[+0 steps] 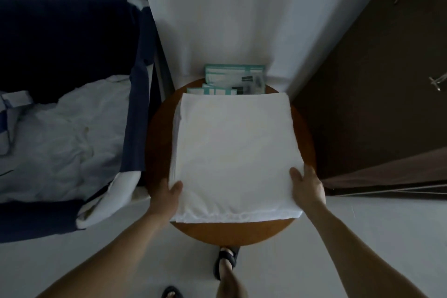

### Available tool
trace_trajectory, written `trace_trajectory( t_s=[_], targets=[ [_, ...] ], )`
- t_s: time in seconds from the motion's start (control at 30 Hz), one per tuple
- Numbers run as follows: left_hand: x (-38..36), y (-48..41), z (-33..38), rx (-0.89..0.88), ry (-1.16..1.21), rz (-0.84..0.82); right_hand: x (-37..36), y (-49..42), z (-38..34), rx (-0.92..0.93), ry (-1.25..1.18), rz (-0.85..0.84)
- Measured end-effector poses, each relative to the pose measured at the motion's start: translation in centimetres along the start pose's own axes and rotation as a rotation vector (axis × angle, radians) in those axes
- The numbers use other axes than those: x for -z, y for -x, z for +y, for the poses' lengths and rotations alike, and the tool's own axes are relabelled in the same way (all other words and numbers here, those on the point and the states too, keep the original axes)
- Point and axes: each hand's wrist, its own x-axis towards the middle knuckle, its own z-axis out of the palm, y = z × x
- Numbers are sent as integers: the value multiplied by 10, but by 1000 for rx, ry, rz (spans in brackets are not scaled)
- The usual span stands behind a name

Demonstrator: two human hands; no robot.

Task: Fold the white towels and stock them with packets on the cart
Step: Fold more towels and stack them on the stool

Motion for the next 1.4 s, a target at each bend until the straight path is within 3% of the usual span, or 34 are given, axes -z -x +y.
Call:
trace_trajectory(
  t_s=[0.13, 0.27, 0.4, 0.5, 0.63, 1.0, 1.13, 1.27, 1.4],
  targets=[
    [-5, -2, -10, -65, -46, 27, -8, 3, 9, 7, 90, 12],
    [-19, -7, -17, -124, -243, 169, -25, 10, 21, 35, 236, 53],
    [-30, -5, -24, -582, -794, 254, -22, 12, 13, 404, 549, 213],
    [-39, -14, -13, -808, -1042, 131, -34, 6, 6, 602, 710, 50],
    [-46, -27, -22, -770, -1125, -4, -56, -2, 24, 628, 758, -59],
    [-38, -20, 0, -745, -1130, -48, -47, -8, 16, 655, 763, -96],
    [-14, -14, 73, -803, -1042, 86, -32, -18, -53, 775, 680, -38],
    [40, -19, 131, -705, -975, 286, -27, -16, -154, 928, 557, -8],
    [120, -40, 138, -612, -945, 392, -44, 0, -249, 1112, 458, -6]
  ],
)
